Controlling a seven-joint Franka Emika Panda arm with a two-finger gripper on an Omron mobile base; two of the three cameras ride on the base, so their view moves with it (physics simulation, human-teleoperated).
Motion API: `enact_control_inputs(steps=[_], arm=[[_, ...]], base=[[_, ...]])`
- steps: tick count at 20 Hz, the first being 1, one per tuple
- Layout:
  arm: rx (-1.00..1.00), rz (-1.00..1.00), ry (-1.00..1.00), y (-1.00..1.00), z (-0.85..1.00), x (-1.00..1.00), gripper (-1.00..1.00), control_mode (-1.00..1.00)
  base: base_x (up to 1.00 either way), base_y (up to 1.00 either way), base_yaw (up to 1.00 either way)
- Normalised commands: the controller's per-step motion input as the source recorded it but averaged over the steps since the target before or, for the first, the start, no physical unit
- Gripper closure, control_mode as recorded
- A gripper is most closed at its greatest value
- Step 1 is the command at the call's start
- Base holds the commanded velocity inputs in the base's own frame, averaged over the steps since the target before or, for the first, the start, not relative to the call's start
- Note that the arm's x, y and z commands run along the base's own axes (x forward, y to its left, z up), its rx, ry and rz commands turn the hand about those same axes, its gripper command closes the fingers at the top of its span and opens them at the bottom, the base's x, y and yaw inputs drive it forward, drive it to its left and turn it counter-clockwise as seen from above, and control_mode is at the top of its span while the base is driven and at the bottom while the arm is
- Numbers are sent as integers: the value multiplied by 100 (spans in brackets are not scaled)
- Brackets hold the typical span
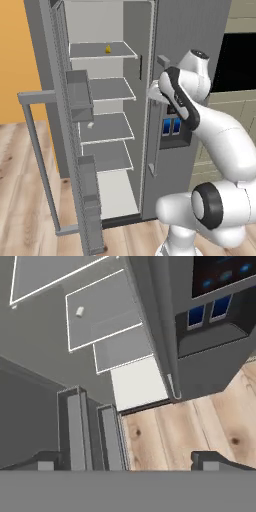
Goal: Take the lemon wedge from the fridge and place it on the plate with fish on the dining counter.
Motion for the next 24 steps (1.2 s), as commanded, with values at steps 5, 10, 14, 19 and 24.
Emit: enact_control_inputs(steps=[5, 10, 14, 19, 24], arm=[[-33, -37, -14, -37, -10, -46, -100, -100], [4, -3, -1, -7, 48, -11, -100, -100], [0, -5, 14, 0, 37, 0, -100, -100], [0, 0, 2, 2, -3, -28, -100, -100], [0, 0, 0, 0, 0, 0, -100, -100]], base=[[0, 0, 0], [0, 0, 0], [0, 0, 0], [0, 0, 0], [0, 0, 0]])
